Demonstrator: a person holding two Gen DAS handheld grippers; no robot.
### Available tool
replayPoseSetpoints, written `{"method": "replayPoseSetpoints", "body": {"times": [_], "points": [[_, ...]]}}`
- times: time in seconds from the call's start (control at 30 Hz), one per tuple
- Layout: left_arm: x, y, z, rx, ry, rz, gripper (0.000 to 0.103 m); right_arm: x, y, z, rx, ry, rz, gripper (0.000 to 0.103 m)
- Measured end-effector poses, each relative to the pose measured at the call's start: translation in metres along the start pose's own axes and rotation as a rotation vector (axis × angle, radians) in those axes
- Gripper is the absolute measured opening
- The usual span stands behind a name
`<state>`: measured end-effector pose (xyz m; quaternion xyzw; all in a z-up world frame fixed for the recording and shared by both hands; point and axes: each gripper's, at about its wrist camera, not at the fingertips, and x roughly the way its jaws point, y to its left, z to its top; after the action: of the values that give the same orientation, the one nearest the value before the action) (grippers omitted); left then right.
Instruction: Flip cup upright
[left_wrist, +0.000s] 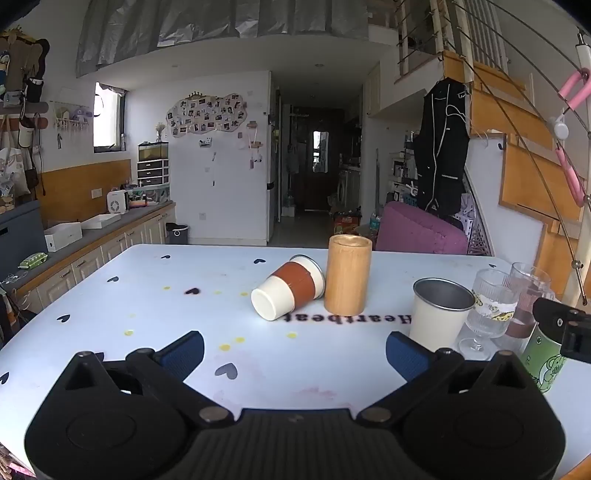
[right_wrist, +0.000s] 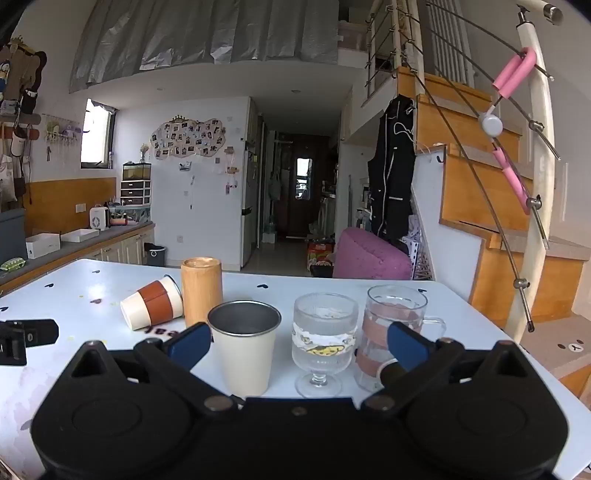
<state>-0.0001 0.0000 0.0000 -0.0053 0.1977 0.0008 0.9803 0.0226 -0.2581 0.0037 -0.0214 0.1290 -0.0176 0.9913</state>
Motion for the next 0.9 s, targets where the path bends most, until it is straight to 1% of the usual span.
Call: {"method": "replayPoseSetpoints", "body": {"times": [0.53, 0.6, 0.9], "points": [[0.0005, -0.0003, -0.0001, 0.001, 0.004, 0.000, 0.103, -0.0017, -0.0001, 0.0003, -0.003, 0.007, 0.004, 0.103], [0.0000, -0.0005, 0.0002, 0.002, 0.004, 0.000, 0.103, 0.0011, -0.0012, -0.0048, -0.001, 0.009, 0.003, 0.103], [-0.0018, 0.0007, 0.0026, 0.003, 0.004, -0.002, 0.103, 0.0024, -0.0053, -0.0069, 0.000, 0.010, -0.001, 0.103]]}}
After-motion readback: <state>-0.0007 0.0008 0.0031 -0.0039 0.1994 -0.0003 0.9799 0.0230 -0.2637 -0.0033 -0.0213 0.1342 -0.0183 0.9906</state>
